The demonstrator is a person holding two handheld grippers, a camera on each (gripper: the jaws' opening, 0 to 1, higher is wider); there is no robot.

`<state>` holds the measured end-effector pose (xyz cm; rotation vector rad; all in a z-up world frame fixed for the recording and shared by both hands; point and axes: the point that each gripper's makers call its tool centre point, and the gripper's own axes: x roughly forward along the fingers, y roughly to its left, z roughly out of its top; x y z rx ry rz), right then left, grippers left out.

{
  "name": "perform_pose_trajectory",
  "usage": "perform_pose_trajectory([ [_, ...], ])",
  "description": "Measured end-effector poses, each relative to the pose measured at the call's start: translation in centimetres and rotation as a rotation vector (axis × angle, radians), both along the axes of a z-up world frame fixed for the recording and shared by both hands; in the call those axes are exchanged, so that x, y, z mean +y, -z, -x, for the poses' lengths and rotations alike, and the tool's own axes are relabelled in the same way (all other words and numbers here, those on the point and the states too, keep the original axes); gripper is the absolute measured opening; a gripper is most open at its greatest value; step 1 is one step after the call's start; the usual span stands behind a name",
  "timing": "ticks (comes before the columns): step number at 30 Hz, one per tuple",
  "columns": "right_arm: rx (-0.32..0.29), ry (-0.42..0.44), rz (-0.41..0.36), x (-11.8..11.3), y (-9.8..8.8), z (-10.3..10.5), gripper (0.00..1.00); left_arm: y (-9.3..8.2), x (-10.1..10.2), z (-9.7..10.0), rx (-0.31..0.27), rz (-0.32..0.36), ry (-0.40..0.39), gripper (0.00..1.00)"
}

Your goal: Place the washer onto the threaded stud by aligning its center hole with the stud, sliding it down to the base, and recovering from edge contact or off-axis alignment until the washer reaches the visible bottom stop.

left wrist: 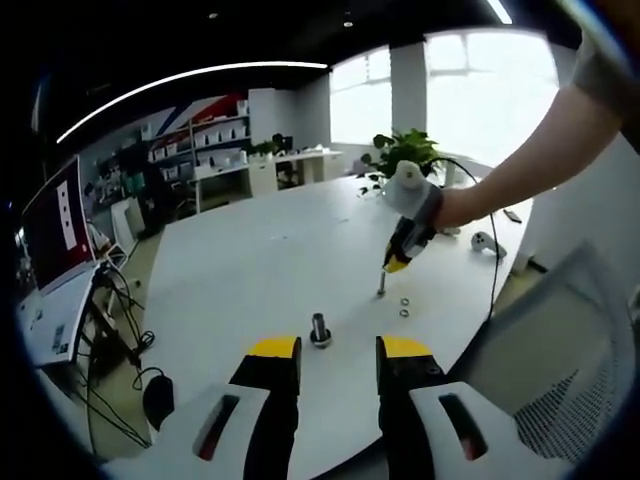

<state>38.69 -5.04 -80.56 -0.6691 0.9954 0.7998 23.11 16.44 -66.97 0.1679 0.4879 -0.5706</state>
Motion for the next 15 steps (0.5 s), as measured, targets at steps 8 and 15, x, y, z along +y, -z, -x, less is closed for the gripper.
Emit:
perform_pose_trajectory([
  [8,0.027,-0.002,0.015,0.1,0.7,-0.2,0.15,0.0,0.1,-0.1,0.0,0.004,-0.003,0.28],
  [15,0.033,-0.01,0.029,0.1,1.3,-0.2,0.15,0.1,0.1,-0.1,0.007,0.004,-0.003,0.28],
])
